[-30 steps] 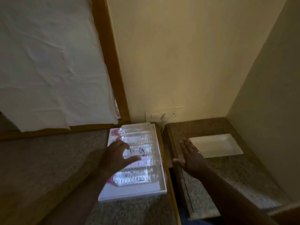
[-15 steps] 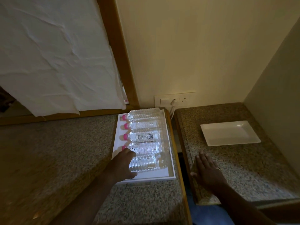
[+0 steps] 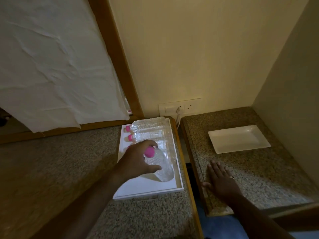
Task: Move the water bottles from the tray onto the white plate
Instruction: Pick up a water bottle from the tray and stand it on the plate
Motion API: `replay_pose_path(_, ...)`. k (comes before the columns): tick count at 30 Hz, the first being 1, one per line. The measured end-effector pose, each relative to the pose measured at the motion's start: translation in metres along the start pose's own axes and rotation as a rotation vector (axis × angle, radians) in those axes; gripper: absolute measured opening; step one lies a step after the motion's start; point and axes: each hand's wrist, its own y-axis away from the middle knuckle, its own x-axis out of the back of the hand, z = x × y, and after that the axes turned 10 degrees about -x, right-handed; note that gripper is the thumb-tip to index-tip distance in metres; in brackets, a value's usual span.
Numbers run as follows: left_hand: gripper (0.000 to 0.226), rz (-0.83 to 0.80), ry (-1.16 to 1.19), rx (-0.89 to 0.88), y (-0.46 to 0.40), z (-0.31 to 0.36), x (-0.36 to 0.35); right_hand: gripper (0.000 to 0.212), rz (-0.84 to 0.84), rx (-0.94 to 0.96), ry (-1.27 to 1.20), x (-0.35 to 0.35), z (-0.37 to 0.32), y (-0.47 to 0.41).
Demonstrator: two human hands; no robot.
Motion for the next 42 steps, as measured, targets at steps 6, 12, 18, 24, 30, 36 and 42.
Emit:
replay_pose_path(6,0.085,0.115,0.145,0.070,0.005,-0.003,-0.060,0.096,0.040,0.025,-0.050,-0.001,0.000,0.007)
replay_pose_path(12,0.076,0.121,0.232,0.187,-0.005,-0.004,-0.065,0.089,0.037,0.064,-0.100,-0.004,0.013,0.013)
replay_pose_path(18,0.060,0.213,0.304,0.198,-0.046,0.033,-0.049,0.094,0.105,-0.054,-0.121,0.003,0.092,0.009)
replay_pose_path(24,0.055,0.307,0.360,0.039,-0.162,0.102,-0.068,0.091,0.126,-0.112,-0.084,0.010,0.177,0.017)
replay_pose_path(30,0.061,0.247,0.324,-0.026,-0.261,0.162,-0.163,0.094,0.145,-0.072,-0.112,0.011,0.191,0.010)
replay_pose_path(36,0.071,0.142,0.337,-0.061,-0.292,0.174,-0.252,0.094,0.180,-0.062,-0.132,0.004,0.197,0.005)
replay_pose_path(42,0.068,0.155,0.306,-0.057,-0.299,0.171,-0.290,0.094,0.219,-0.050,-0.148,0.003,0.196,0.005)
